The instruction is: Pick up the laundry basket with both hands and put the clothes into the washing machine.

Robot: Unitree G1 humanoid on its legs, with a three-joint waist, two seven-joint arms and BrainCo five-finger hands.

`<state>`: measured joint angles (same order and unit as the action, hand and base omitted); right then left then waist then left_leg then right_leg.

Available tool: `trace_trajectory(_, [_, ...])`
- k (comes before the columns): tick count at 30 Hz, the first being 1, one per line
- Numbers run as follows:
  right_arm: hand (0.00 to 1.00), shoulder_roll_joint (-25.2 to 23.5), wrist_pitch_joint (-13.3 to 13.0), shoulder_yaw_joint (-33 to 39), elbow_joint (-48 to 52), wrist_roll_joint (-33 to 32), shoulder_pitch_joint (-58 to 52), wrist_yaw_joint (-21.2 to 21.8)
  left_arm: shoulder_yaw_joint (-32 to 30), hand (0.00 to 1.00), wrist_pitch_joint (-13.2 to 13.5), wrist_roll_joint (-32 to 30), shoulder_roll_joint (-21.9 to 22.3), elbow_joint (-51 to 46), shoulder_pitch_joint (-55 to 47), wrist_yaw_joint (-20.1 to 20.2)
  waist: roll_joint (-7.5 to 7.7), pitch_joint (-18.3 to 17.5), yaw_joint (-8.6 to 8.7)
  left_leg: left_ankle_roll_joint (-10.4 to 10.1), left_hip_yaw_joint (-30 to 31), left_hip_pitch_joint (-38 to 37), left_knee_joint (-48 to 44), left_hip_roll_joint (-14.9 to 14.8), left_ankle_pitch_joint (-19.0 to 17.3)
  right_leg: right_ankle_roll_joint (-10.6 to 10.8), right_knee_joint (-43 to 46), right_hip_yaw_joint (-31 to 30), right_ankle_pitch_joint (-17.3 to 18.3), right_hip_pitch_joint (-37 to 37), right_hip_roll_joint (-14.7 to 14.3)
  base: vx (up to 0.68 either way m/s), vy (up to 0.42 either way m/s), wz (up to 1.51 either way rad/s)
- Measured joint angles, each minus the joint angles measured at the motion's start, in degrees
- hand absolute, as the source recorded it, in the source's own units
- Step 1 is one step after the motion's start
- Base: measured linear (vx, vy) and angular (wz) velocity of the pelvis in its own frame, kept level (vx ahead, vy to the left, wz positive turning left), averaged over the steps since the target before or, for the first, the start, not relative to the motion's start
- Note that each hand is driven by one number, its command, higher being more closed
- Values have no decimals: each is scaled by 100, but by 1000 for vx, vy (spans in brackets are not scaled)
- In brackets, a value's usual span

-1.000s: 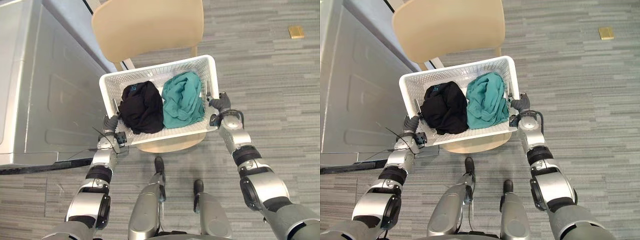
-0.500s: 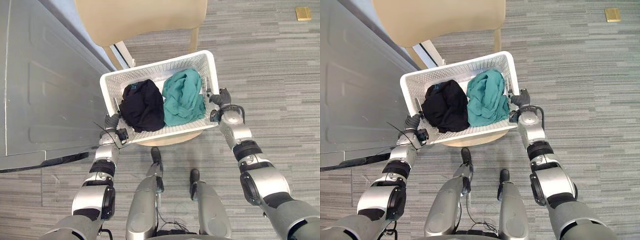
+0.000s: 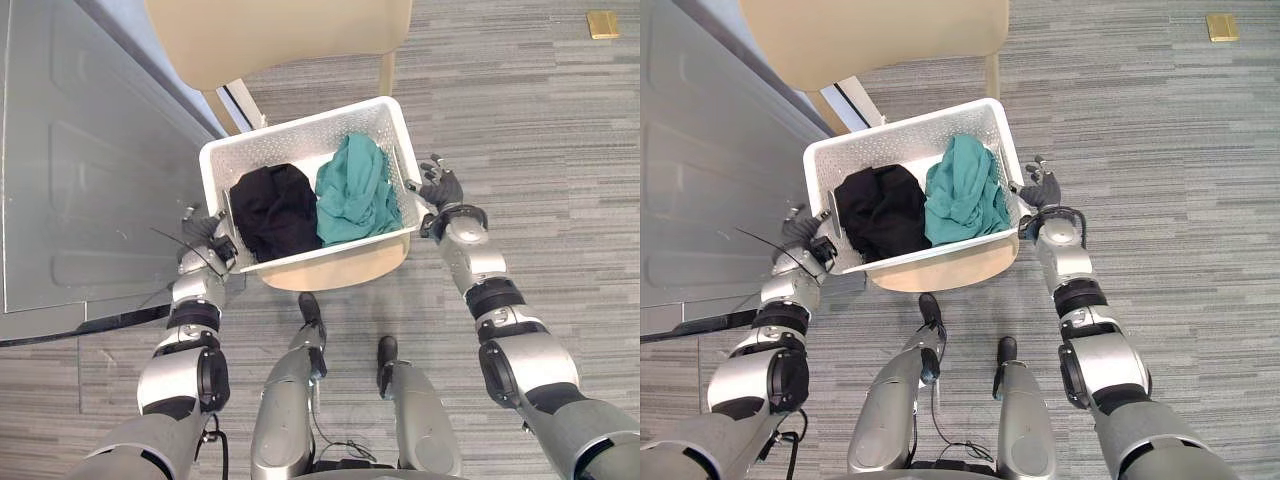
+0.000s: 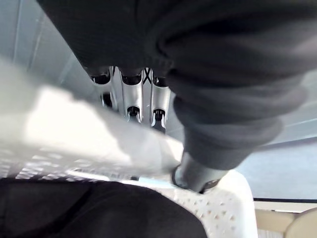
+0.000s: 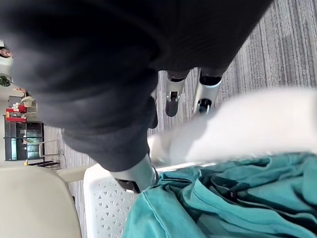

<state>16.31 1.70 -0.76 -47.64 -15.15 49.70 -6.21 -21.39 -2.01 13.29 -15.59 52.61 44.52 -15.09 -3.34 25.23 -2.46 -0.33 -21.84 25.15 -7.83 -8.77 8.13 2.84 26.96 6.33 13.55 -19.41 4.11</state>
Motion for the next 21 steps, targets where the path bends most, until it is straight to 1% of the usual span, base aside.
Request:
trace_trajectory(1, [0,63,3,2,0,0,-9,34,9,0,3,-4,-66,-1,14,-7,7,-4,-4,0,-41,-3,-39,-21,0,0,7,7,0,29,-9,50,-47,17])
trace_trajectory(2, [0,225,4,43,33,0,-10,90,64,0,9,-6,-292,-2,13,22,10,-5,-4,1,-79,-62,-83,-47,1,0,48,35,0,103,-19,38,-41,10])
trace_trajectory(3, [0,295,8,56,50,1,-17,124,66,0,9,-24,-365,-2,12,40,11,-6,-7,1,-95,-107,-81,-52,1,0,67,39,0,132,-20,59,-59,5])
trace_trajectory(6, [0,684,13,265,199,3,-57,215,57,0,12,-49,-685,-2,12,207,33,-17,-1,3,-187,-339,-51,-61,0,0,99,30,0,305,-18,52,-41,-6])
trace_trajectory(8, [0,876,15,397,201,4,-114,277,47,0,14,-39,-783,-1,11,286,60,-31,3,3,-199,-421,-9,-61,0,0,93,32,0,360,-20,45,-39,-7])
trace_trajectory(10, [0,1146,63,730,374,6,-371,313,-63,0,14,-34,-879,-1,-17,392,119,-63,9,4,-212,-520,46,-58,0,1,81,32,-1,426,-25,59,-41,-5])
trace_trajectory(11, [0,1210,84,826,451,5,-456,329,-160,0,14,-33,-888,-1,-28,392,137,-72,11,4,-220,-552,70,-57,0,1,80,32,-1,439,-26,61,-34,-7])
trace_trajectory(13, [0,1425,97,1237,763,2,-887,363,-281,0,14,-31,-959,-23,-173,390,195,-103,27,6,-228,-707,150,-39,1,1,39,43,-1,565,-26,71,-31,-3])
trace_trajectory(14, [0,1453,97,1359,855,1,-1032,365,-335,0,19,-32,-963,-55,-236,388,210,-112,29,6,-229,-755,166,-35,1,1,13,46,-1,619,-26,78,-35,0])
trace_trajectory(15, [0,1469,92,1617,1062,0,-1386,370,-390,0,21,-32,-979,-196,-426,381,258,-140,31,6,-228,-851,183,-30,1,1,-35,62,0,726,-26,82,-42,1])
trace_trajectory(16, [0,1465,85,1826,1252,-3,-1718,377,-381,0,36,-40,-977,-468,-663,371,301,-170,35,6,-224,-906,186,-28,1,1,-44,97,0,790,-19,81,-45,5])
trace_trajectory(18, [0,1449,67,2238,1535,-2,-2490,383,-331,0,159,-48,-970,-1125,-1272,351,388,-253,32,6,-193,-1005,199,-15,1,2,-118,181,1,942,-11,96,-53,13])
trace_trajectory(19, [0,1379,42,2594,1633,-2,-3051,388,-325,0,255,-50,-909,-1496,-1705,336,415,-348,33,6,-160,-1049,207,3,1,9,-146,235,7,1028,-5,135,-64,22])
trace_trajectory(21, [0,1120,-39,3139,1700,-6,-3890,393,-289,0,348,-59,-667,-2028,-2461,305,416,-569,39,6,-42,-1210,357,92,1,28,-222,316,45,1209,21,149,-47,30])
